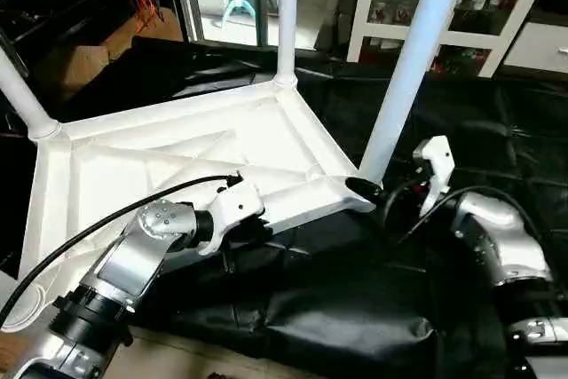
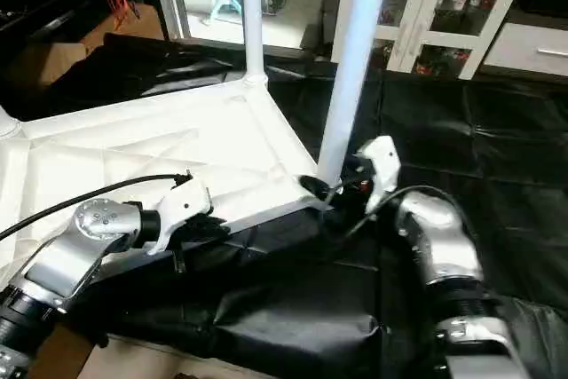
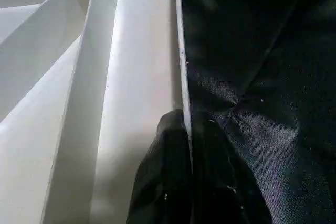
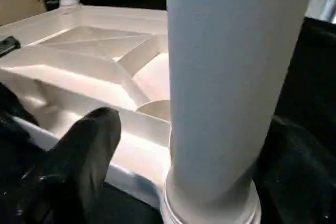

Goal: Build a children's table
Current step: Rotate leg to tighten

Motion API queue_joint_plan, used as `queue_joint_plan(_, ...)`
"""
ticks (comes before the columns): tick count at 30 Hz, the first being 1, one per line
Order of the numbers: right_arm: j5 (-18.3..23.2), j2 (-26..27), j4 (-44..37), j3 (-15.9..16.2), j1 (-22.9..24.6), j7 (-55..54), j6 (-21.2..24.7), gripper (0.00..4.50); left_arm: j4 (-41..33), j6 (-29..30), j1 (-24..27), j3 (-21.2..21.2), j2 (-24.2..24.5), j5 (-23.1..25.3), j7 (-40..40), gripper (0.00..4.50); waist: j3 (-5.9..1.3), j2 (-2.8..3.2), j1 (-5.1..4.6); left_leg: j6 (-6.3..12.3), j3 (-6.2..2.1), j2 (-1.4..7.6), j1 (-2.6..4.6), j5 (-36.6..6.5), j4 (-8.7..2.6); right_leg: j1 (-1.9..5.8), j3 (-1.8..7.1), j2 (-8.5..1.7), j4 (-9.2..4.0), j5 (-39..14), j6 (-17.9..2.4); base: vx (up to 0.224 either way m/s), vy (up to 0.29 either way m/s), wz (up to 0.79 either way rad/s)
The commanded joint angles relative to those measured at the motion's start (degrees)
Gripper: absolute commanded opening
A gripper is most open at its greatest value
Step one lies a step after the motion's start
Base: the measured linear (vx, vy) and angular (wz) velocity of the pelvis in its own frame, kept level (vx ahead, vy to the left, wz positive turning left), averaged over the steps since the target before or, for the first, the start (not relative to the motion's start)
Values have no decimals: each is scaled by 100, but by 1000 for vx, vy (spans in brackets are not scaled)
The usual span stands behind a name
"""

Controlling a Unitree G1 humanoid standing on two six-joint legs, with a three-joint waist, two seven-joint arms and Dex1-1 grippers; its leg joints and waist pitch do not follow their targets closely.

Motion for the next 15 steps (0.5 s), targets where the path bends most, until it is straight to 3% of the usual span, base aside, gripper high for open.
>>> queue_joint_plan(1,62,-43,78,54,-122,290,73,373,355,119,48,-262,59,331,13,0,-313,-43,9,399,-102,223,204,-913,-388,136,74,-185,-349,11,-1697,0,0,0)
queue_joint_plan(10,58,-54,202,83,-181,459,153,300,382,93,74,-257,86,289,-47,0,-302,-63,47,432,-94,227,201,-860,-385,132,72,-186,-345,20,-1709,0,0,0)
queue_joint_plan(15,-127,93,438,41,-182,-37,41,261,305,178,120,-218,50,200,-71,0,-287,-52,61,296,-99,235,216,-1039,-413,110,78,-190,-371,-305,-1653,0,0,0)
